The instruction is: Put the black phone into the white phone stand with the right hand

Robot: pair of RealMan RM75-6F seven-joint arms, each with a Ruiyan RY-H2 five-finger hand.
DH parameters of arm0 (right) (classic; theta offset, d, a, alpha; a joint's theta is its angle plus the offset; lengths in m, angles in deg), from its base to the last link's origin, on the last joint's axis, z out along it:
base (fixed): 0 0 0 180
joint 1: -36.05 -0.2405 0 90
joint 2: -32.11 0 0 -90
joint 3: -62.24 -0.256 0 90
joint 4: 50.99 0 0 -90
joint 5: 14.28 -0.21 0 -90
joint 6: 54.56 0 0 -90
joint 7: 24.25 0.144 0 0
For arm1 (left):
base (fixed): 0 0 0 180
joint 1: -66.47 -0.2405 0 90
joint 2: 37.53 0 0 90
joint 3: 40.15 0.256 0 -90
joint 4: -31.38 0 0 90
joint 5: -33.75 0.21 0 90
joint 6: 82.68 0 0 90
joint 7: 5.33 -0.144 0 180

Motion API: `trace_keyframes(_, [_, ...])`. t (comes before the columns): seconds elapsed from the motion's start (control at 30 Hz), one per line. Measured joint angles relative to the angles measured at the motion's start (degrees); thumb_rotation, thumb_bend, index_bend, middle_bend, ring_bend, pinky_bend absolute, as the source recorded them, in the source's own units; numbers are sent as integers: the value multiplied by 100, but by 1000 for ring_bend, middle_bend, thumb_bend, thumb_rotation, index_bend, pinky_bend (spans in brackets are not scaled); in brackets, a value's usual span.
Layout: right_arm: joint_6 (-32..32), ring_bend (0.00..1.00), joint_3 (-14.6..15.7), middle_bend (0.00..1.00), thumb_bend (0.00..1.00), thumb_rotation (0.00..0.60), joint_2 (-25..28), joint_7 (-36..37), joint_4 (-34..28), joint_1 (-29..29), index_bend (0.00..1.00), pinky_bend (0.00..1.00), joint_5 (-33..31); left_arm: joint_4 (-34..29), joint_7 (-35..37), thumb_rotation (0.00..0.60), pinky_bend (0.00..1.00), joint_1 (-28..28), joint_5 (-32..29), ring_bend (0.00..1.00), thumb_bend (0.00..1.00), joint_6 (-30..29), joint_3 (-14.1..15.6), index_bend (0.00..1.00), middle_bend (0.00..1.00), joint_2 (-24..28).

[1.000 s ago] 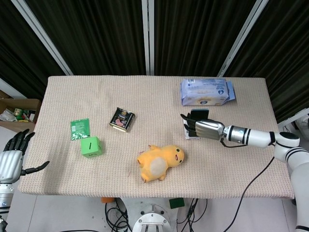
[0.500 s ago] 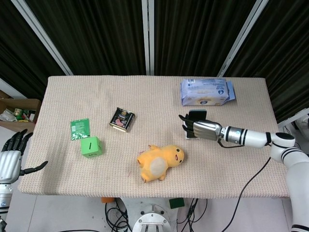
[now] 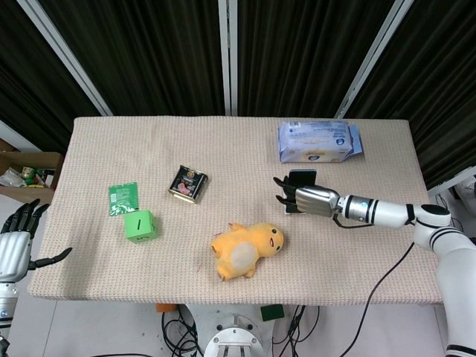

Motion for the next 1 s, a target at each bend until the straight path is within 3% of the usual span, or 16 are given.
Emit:
trace_keyframes(0.1, [158, 14, 5, 81, 476, 600, 48, -91, -108, -18, 0, 0, -44, 6, 9, 373, 139, -1, -5, 16, 73, 10, 2, 109, 43, -1])
trace_keyframes(0.2, [340, 0, -1, 4, 440, 600, 126, -210, -302, -35, 0, 0, -108, 14, 22, 373, 139, -3, -15, 16, 73, 23, 1, 110, 43, -2])
trace_keyframes(0.53, [621, 0, -61, 0, 354, 600, 548, -594, -1087, -63, 0, 0, -263, -53, -10, 371, 139, 14, -10, 16, 72, 44, -8, 111, 43, 32])
trace_keyframes(0.73, [371, 0, -164, 0, 321, 600, 1071, -710, -1977, 76, 0, 0, -404, -115, -34, 369, 139, 14, -9, 16, 72, 18, -25, 111, 44, 73])
trace_keyframes(0.83, [27, 0, -241, 0, 320, 600, 1425, -765, -2727, 357, 0, 0, -615, -120, -27, 372, 139, 15, -17, 16, 72, 21, -32, 111, 43, 79])
trace_keyframes(1.0, [-916, 0, -279, 0, 316, 600, 1831, -723, -4064, 1423, 0, 0, -1196, -132, -48, 369, 139, 32, 38, 16, 73, 10, -24, 111, 43, 61])
